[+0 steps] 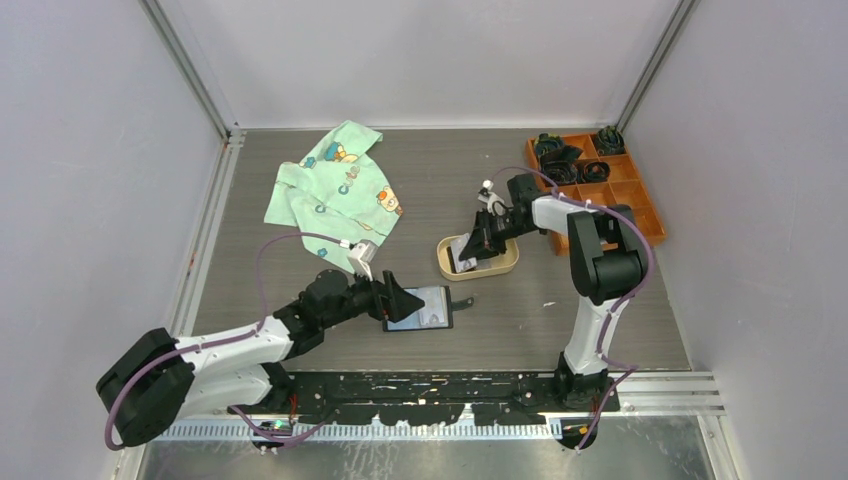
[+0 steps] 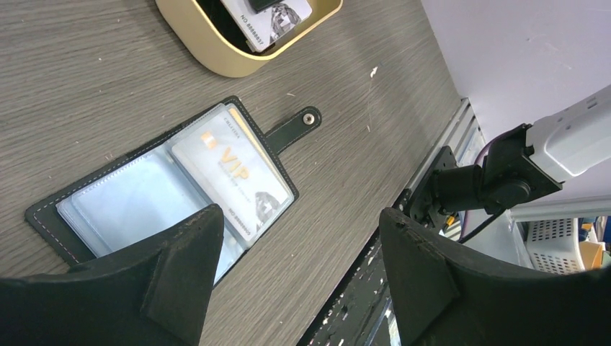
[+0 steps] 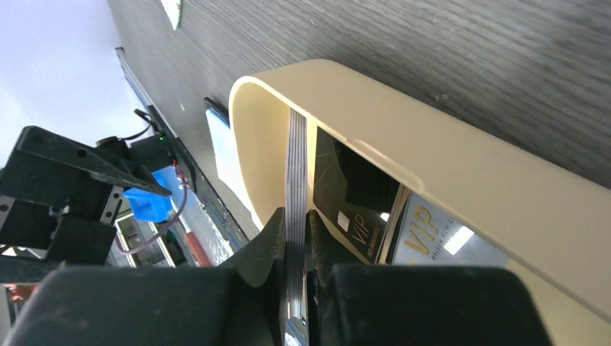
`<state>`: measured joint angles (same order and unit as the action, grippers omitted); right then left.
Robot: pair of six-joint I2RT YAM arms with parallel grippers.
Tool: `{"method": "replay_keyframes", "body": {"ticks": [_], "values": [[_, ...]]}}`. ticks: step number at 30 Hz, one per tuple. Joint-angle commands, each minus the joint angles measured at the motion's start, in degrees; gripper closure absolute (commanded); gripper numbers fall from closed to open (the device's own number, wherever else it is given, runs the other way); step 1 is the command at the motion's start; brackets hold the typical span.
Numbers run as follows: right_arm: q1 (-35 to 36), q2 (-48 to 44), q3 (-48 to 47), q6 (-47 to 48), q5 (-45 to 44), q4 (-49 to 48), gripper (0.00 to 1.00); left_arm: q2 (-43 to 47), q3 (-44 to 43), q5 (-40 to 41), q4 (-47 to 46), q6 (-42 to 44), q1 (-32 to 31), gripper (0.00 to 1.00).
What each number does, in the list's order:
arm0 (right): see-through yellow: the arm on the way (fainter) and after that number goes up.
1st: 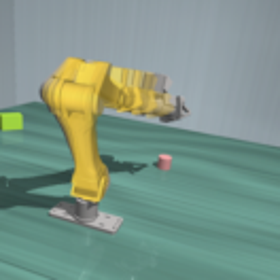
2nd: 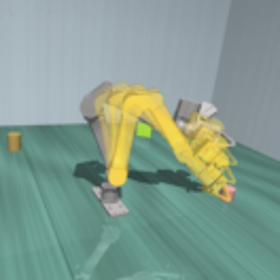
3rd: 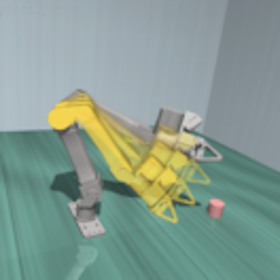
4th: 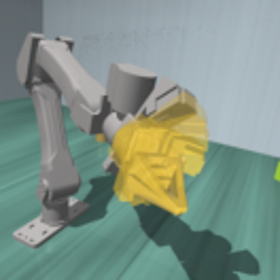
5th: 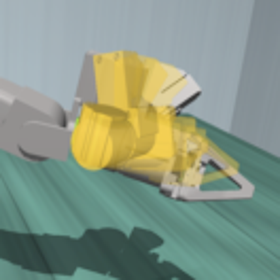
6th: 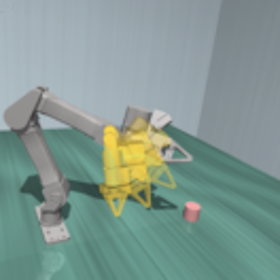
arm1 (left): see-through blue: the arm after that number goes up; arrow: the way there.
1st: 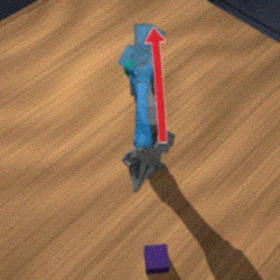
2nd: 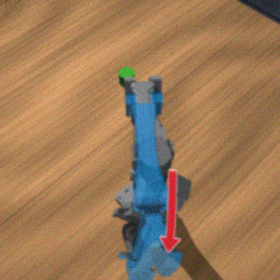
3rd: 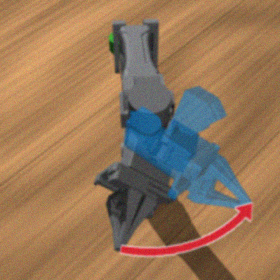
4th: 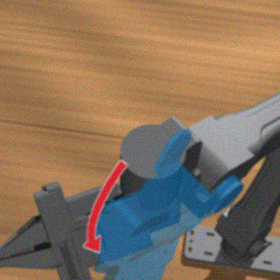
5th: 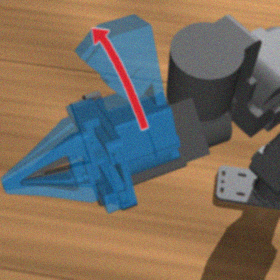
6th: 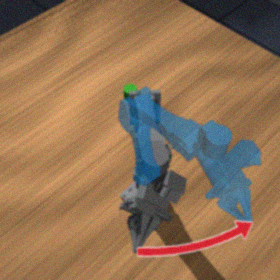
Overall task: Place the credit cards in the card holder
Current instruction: Pick up the credit card from the storage box.
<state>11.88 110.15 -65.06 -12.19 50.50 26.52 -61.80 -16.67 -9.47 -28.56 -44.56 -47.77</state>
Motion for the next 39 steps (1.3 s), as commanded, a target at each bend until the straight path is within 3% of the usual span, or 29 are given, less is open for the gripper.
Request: {"method": "replay_keyframes", "body": {"ticks": [1,9,26,31,39], "values": [[-1.3,-1.5,-2.6,3.3,6.6,2.7,0.95,2.6,0.0,0.7,1.0,0.7,0.0,0.21],[-1.4,-0.6,-3.1,3.2,6.2,3.3,0.77,2.0,-0.1,0.6,0.8,0.6,0.0,0.21],[-4.0,-1.2,-3.2,3.1,4.4,4.3,0.71,2.8,0.4,0.7,0.9,0.3,0.0,0.21],[-4.5,-1.3,-3.1,2.8,3.0,4.4,0.75,2.6,0.4,0.5,0.8,0.3,0.0,0.21],[-5.9,-3.6,-2.8,3.3,-2.4,5.1,0.96,3.8,0.7,0.4,0.8,-0.2,0.0,0.21]]}}
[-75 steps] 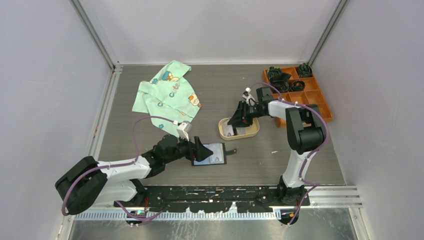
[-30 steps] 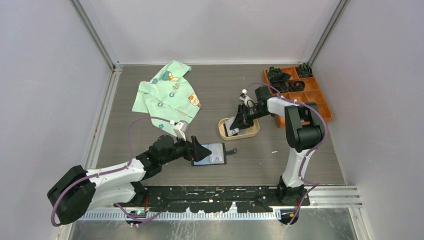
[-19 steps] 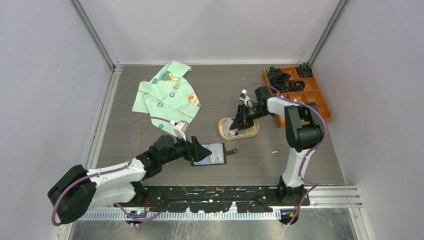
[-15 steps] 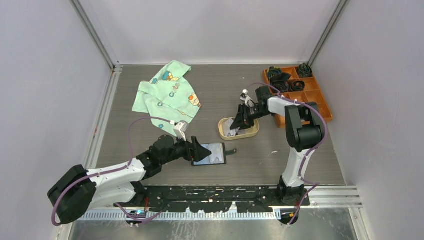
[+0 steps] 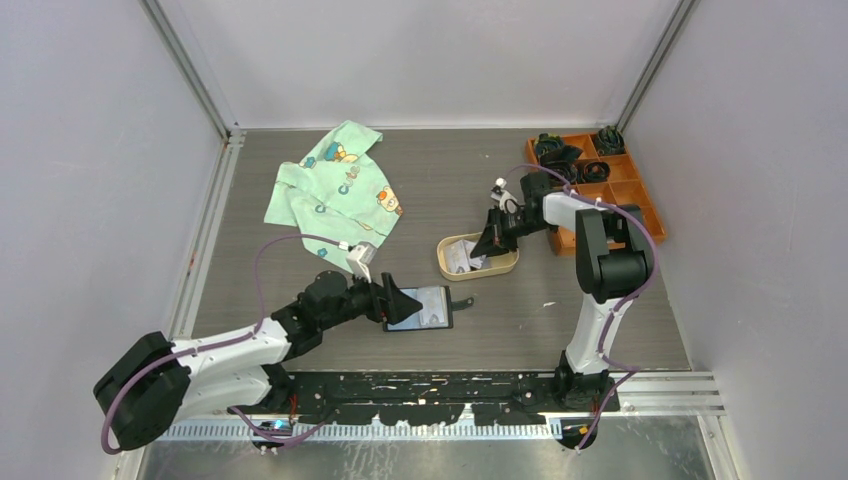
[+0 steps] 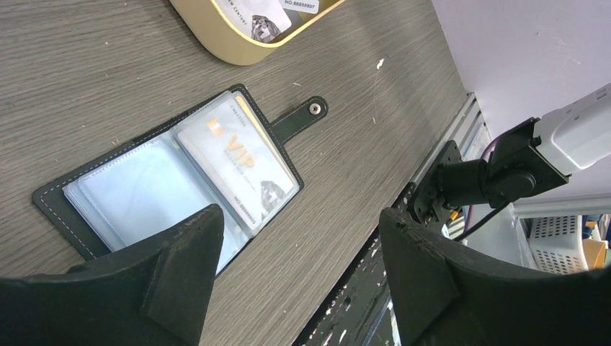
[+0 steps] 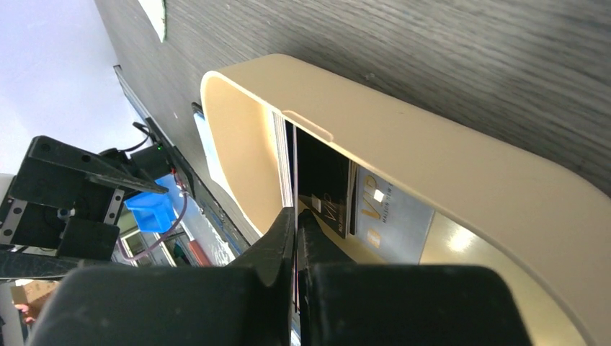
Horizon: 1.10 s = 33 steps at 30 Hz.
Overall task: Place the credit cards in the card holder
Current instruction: Pick up the credit card from the storage box.
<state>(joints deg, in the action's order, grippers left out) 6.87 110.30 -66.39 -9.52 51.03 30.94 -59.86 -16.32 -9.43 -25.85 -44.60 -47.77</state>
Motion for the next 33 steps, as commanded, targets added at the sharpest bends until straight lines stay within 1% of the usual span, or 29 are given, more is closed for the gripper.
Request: {"method": "replay_keyframes", "body": {"ticks": [1,3,6,11,13,16,19,23,25,28,30,33], "values": [[-1.1,-4.4,-1.4,0.9,-3.3,0.9,0.97,2.0,0.4,0.4,-1.9,-0.2,0.0,0.21],[-1.7,-6.0,-1.4,2.2,-3.8,1.9,0.99,2.7,0.5,0.3,-2.1,-0.5,0.0,0.21],[-2.1,-8.5,-1.3,5.7,-5.8,4.7,0.99,3.7,0.9,0.0,-2.7,-1.5,0.0,0.21],[-3.2,-14.5,-0.8,9.2,-6.0,7.5,0.99,4.1,2.3,-0.6,-6.9,-4.4,0.0,0.19],[-3.4,-17.3,0.1,9.3,-3.7,6.6,0.99,4.0,2.7,-0.9,-9.3,-5.6,0.0,0.19],[-3.3,-20.9,2.1,8.5,4.3,3.2,0.99,3.4,3.4,-1.4,-14.8,-7.0,0.0,0.2],[-2.8,-24.8,5.8,2.6,10.7,-5.5,0.99,2.3,3.1,-1.4,-19.6,-7.7,0.0,0.22],[-0.2,-29.6,11.2,-7.0,15.4,-19.5,0.99,-1.4,2.0,0.9,-26.9,-8.3,-0.6,0.23],[1.9,-32.3,13.5,-11.1,16.3,-26.2,0.99,-4.2,1.7,2.5,-32.3,-8.8,-1.1,0.23],[4.9,-36.1,16.6,-16.0,16.8,-35.8,0.99,-9.6,1.2,3.9,-43.0,-9.7,-1.6,0.24],[6.7,-37.6,17.9,-18.3,17.1,-40.0,0.99,-13.2,0.7,4.4,-48.9,-10.3,-1.8,0.26],[8.5,-38.1,18.2,-19.0,17.8,-41.5,0.99,-17.3,0.0,5.3,-55.1,-10.9,-2.2,0.29]]}}
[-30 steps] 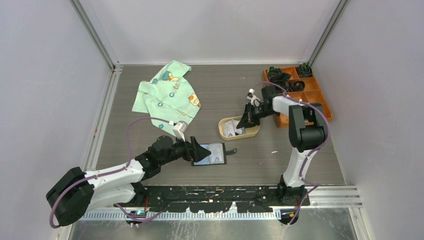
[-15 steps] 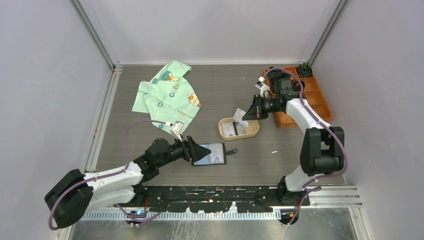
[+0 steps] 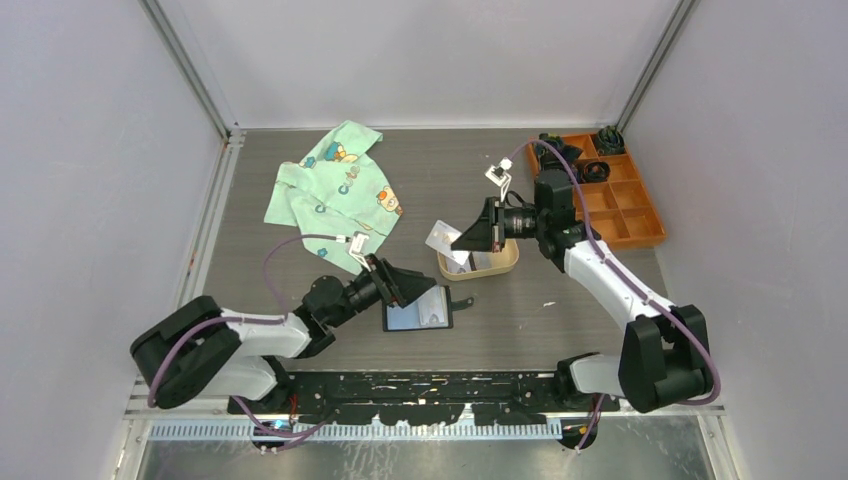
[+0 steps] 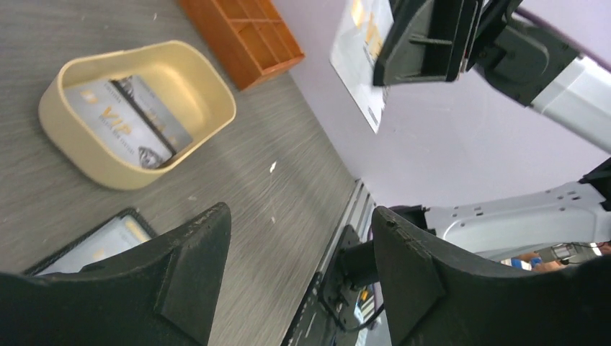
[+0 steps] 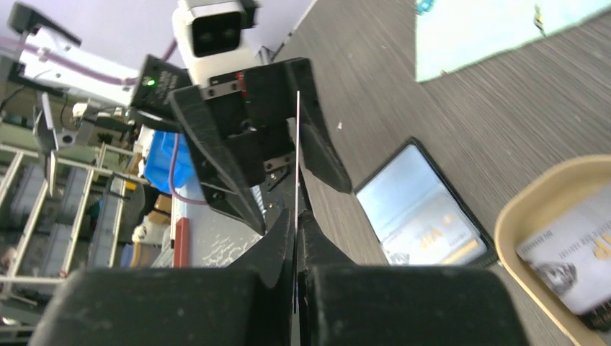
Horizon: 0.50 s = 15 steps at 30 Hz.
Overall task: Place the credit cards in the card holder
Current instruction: Pick up the credit card from the storage box.
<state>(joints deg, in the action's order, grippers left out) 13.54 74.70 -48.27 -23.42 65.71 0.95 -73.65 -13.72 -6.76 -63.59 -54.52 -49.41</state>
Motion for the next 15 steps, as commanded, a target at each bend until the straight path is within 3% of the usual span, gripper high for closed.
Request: {"method": "replay_keyframes", "body": {"ticks": [1,9,15], "values": [[2.2,-2.5,0.0,-5.2,3.3,-11.6,0.99,-4.3,-3.0,2.6,-18.3,-1.1,-0.6,0.3],[5.2,-2.6,0.3,-4.5,4.2,-11.9,0.99,-4.6,-5.5,3.3,-18.4,-0.4,-1.0,0.36],[6.8,-3.0,0.4,-3.7,5.3,-11.9,0.99,-2.8,-5.3,6.3,-18.4,-0.3,-1.0,0.53]]}}
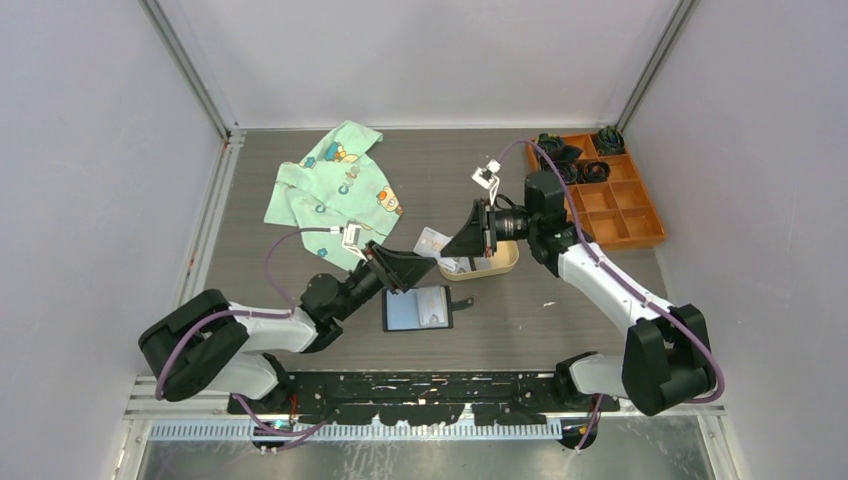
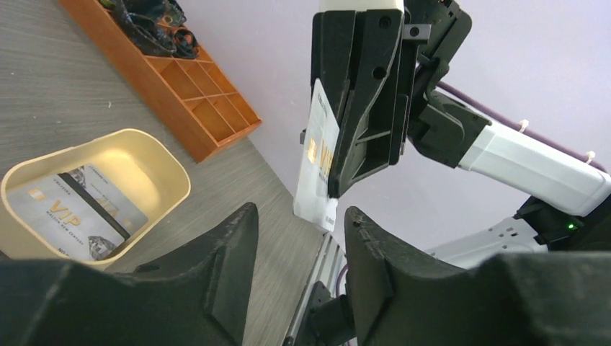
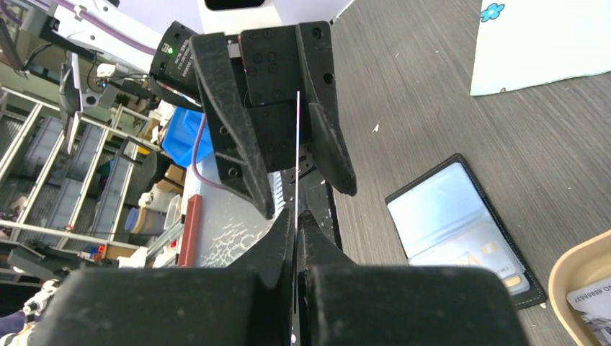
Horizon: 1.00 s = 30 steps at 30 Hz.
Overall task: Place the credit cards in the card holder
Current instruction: Pick up the credit card from the storage box.
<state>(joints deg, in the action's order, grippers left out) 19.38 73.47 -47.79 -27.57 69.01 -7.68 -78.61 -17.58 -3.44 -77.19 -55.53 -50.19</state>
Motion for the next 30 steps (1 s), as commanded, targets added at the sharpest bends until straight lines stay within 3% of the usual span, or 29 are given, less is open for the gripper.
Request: {"method": "replay_keyframes", "body": {"ticks": [1,4,6,7,8,11,14,18,20,22,25,30], "values": [[1.1,-1.9,-0.1,0.6,2.1,-3.3,0.99,2.3,-1.5,3.0,-4.8,0.7,-0.2,0.56],[1.6,-1.6,-0.2,0.8,2.8,-3.3,0.98,2.7,-1.4,3.0,-4.8,0.9,-0.2,0.73],[2.0,-1.4,-0.1,0.9,3.2,-3.3,0.98,3.1,-1.2,3.1,-4.8,1.6,-0.2,0.9],[2.1,-1.4,-0.1,1.0,3.2,-3.2,0.96,3.3,-1.1,3.0,-4.8,2.3,-0.2,0.98],[2.3,-1.3,-0.1,1.2,3.1,-3.0,0.9,3.6,-0.9,2.8,-4.8,3.1,-0.1,1.0],[2.2,-1.4,-1.4,8.1,2.9,2.4,0.69,5.5,-0.1,-0.7,-3.0,6.4,0.6,1.0],[2.3,-1.4,-8.8,35.7,1.4,33.9,0.53,9.4,-0.5,-9.3,6.4,7.8,3.2,1.0],[2.3,-0.3,-13.2,61.8,3.0,55.1,0.42,16.0,-5.9,-24.6,31.9,15.8,5.0,1.0],[2.5,-0.3,-12.6,72.8,6.1,61.7,0.34,18.1,-9.7,-29.7,46.7,21.4,5.0,1.0],[2.8,-0.1,-12.1,86.0,7.6,69.6,0.26,19.1,-12.3,-32.7,55.8,25.5,5.0,1.0],[3.4,1.2,-12.5,89.5,6.7,71.5,0.24,19.2,-14.4,-37.6,60.2,28.6,4.7,1.0],[4.1,3.5,-14.4,88.7,6.8,73.3,0.36,17.0,-18.5,-37.7,66.5,34.5,2.4,1.0]]}}
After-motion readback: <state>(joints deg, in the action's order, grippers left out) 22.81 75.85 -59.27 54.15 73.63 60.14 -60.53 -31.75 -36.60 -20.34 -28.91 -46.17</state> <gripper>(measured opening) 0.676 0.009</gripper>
